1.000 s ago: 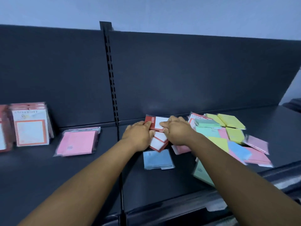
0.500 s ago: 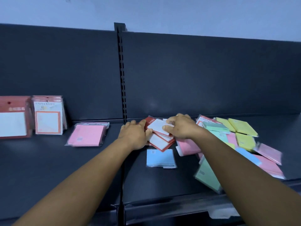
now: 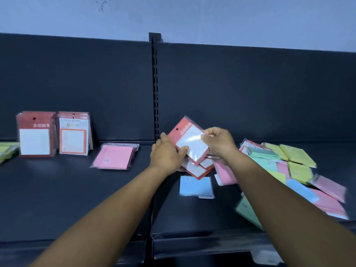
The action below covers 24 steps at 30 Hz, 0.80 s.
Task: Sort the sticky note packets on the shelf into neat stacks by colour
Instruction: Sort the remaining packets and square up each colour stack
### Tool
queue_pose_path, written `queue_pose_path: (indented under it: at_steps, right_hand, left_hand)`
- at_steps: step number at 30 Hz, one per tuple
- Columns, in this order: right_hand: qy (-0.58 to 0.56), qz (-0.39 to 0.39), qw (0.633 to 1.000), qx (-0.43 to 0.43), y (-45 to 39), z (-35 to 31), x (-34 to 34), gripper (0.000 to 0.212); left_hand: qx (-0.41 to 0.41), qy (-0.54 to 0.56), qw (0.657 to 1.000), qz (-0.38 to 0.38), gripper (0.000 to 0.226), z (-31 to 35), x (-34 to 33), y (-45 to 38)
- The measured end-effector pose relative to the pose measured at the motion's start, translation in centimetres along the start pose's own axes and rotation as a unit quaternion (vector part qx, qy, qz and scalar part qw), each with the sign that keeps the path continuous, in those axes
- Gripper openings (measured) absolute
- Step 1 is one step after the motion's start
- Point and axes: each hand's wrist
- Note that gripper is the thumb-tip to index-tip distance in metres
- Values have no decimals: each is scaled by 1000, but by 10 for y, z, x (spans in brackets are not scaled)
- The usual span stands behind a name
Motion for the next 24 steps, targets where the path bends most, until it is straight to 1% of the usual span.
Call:
queue_pose_path:
  at_steps: [2, 3, 4, 6, 7, 8, 10, 11, 12, 13, 16, 17, 22, 24]
  right_hand:
    - [-67, -14, 998, -9, 2, -4, -4, 7]
    - [-71, -20, 997, -9, 2, -5, -6, 10]
    - [-42, -18, 999, -9, 1, -4, -7, 12]
    - [92, 2, 996, -4, -2, -2, 0, 20]
    - [170, 4, 985, -9, -3, 0, 6, 25]
    - [241, -12, 970, -27, -4, 3, 12, 30]
    - [369, -76, 923, -73, -4, 10, 23, 36]
    - [411, -107, 901, -90, -3, 14, 26, 35]
    - [434, -126, 887, -97, -3, 16, 27, 34]
    - [436, -132, 885, -92, -2, 17, 28, 33]
    - [370, -113, 920, -66, -4, 14, 31, 29]
    - [368, -119, 920, -63, -7, 13, 33, 30]
    - [422, -208, 875, -115, -19, 11, 38, 60]
    - [428, -230, 865, -124, -24, 11, 43, 69]
  left_hand:
    - [8, 132, 991, -1, 57, 6, 1, -4]
    - [13, 173, 985, 6, 50, 8, 1, -5]
    - [16, 188, 982, 16, 43, 9, 2, -7]
    - [17, 165, 986, 32, 31, 9, 6, -9]
    - [21, 138, 990, 36, 29, 8, 9, -9]
    - [24, 113, 993, 37, 28, 6, 11, -10]
    - [34, 79, 996, 38, 27, 1, 14, -10]
    - [39, 67, 996, 41, 27, 0, 15, -10]
    - [43, 59, 996, 44, 27, -1, 16, -10]
    - [45, 52, 997, 47, 27, -1, 17, -11]
    - [53, 32, 997, 49, 30, 0, 17, -11]
    - [54, 27, 997, 47, 31, 0, 17, -11]
    - [56, 10, 998, 32, 36, -5, 16, -11]
    - [58, 9, 998, 31, 36, -6, 16, -11]
Point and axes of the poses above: each hand's wrist, its own y-axis away from the middle knuckle, its own x-axis out of the back of the hand, z = x × y, and after that the axes turned 14 degrees about -z, right-handed
